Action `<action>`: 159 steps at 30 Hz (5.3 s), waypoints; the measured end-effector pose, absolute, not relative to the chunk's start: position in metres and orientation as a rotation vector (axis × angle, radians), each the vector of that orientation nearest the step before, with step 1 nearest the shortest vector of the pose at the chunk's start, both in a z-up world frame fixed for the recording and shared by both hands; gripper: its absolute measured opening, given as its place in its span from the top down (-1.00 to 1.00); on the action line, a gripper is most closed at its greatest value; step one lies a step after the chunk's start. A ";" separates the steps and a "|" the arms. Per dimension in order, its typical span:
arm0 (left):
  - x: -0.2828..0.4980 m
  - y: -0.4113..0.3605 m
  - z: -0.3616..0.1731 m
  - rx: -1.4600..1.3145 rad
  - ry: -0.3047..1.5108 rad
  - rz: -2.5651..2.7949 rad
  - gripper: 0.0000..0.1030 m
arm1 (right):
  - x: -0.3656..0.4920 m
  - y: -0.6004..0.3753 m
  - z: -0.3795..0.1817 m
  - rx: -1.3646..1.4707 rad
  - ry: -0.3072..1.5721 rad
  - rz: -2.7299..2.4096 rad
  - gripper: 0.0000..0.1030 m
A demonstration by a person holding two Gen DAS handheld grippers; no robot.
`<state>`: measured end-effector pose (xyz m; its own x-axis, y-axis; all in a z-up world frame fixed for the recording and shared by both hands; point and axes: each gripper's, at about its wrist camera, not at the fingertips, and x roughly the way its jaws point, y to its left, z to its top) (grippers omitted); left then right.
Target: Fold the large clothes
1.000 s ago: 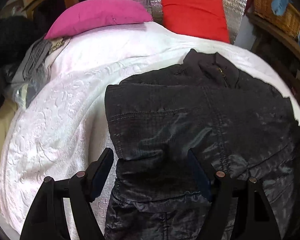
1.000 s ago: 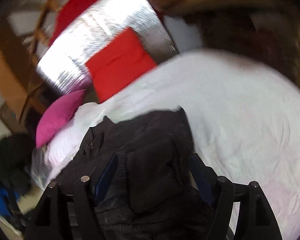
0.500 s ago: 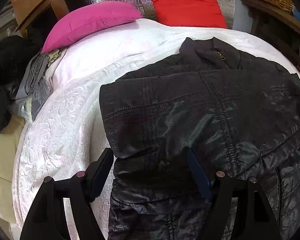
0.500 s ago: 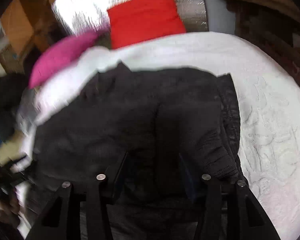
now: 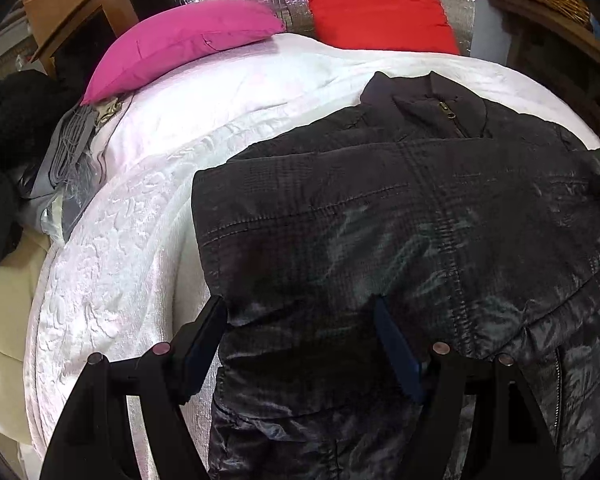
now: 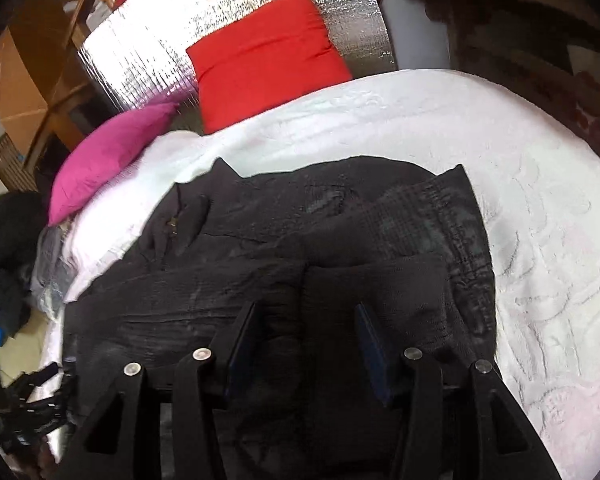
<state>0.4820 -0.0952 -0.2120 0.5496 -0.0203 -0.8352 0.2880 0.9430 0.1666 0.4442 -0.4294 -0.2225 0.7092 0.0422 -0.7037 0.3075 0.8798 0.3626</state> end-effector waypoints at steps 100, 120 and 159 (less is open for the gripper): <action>0.153 0.056 -0.289 -0.152 1.229 -0.340 -0.69 | 0.108 -0.403 -0.286 0.567 1.078 -0.115 -0.45; 0.165 0.047 -0.325 -0.208 1.324 -0.432 -0.39 | 0.110 -0.397 -0.302 0.583 1.106 -0.134 -0.29; 0.167 0.048 -0.141 -0.223 0.918 -0.670 0.85 | 0.093 -0.395 -0.159 0.430 0.812 0.080 0.69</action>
